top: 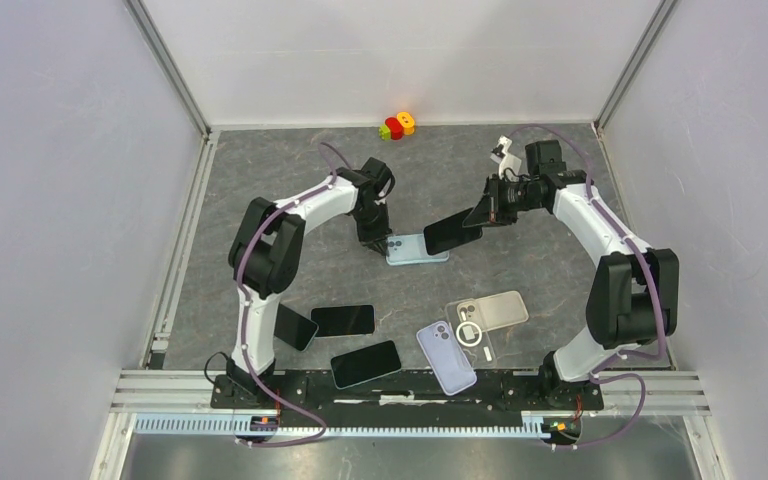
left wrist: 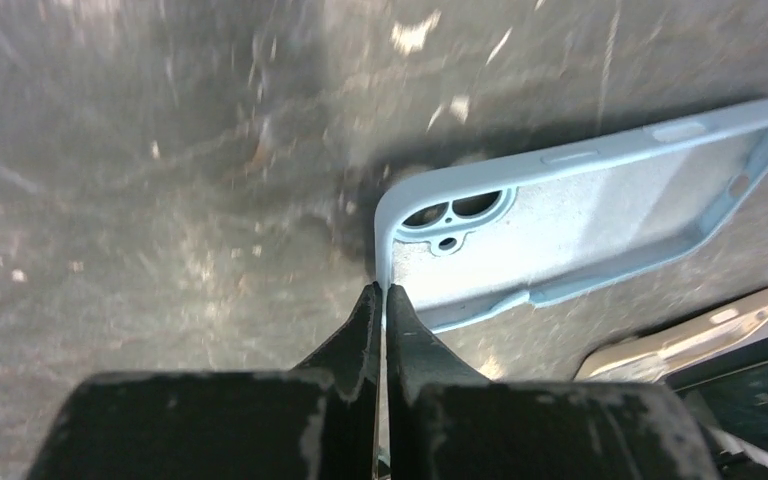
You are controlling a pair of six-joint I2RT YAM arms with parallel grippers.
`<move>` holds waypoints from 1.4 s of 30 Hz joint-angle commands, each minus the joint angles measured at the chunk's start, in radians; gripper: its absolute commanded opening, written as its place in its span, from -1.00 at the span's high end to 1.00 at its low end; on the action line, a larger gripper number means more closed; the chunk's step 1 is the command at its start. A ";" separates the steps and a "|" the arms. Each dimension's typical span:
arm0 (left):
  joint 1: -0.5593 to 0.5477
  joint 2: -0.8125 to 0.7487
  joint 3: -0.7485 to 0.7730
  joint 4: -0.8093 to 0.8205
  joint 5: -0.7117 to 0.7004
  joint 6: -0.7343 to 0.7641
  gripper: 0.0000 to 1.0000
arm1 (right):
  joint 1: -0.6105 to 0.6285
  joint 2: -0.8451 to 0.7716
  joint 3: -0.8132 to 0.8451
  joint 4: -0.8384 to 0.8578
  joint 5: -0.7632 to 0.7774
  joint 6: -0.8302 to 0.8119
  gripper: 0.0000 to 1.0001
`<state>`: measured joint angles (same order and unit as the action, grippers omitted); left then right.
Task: Put the phone into the phone case
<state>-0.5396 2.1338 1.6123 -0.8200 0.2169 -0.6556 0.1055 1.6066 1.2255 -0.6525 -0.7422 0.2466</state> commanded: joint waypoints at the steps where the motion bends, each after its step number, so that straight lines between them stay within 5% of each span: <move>1: -0.033 -0.109 -0.069 -0.022 -0.032 -0.008 0.95 | -0.001 -0.011 0.031 0.052 -0.072 0.024 1.00; 7: -0.047 -0.171 -0.152 0.033 -0.009 -0.032 0.27 | 0.005 -0.017 -0.020 0.092 -0.086 0.046 1.00; 12: -0.046 -0.222 -0.178 0.051 -0.023 -0.011 0.11 | 0.020 -0.012 -0.034 0.118 -0.084 0.064 1.00; 30: 0.035 -0.575 -0.590 0.328 0.040 -0.096 0.01 | 0.181 0.073 -0.119 0.390 -0.034 0.254 1.00; 42: 0.055 -0.583 -0.642 0.348 0.073 -0.104 0.02 | 0.208 0.132 -0.130 0.487 -0.005 0.330 1.00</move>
<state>-0.4896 1.5612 0.9672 -0.5083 0.2680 -0.7353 0.3168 1.7348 1.0904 -0.2588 -0.7357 0.5266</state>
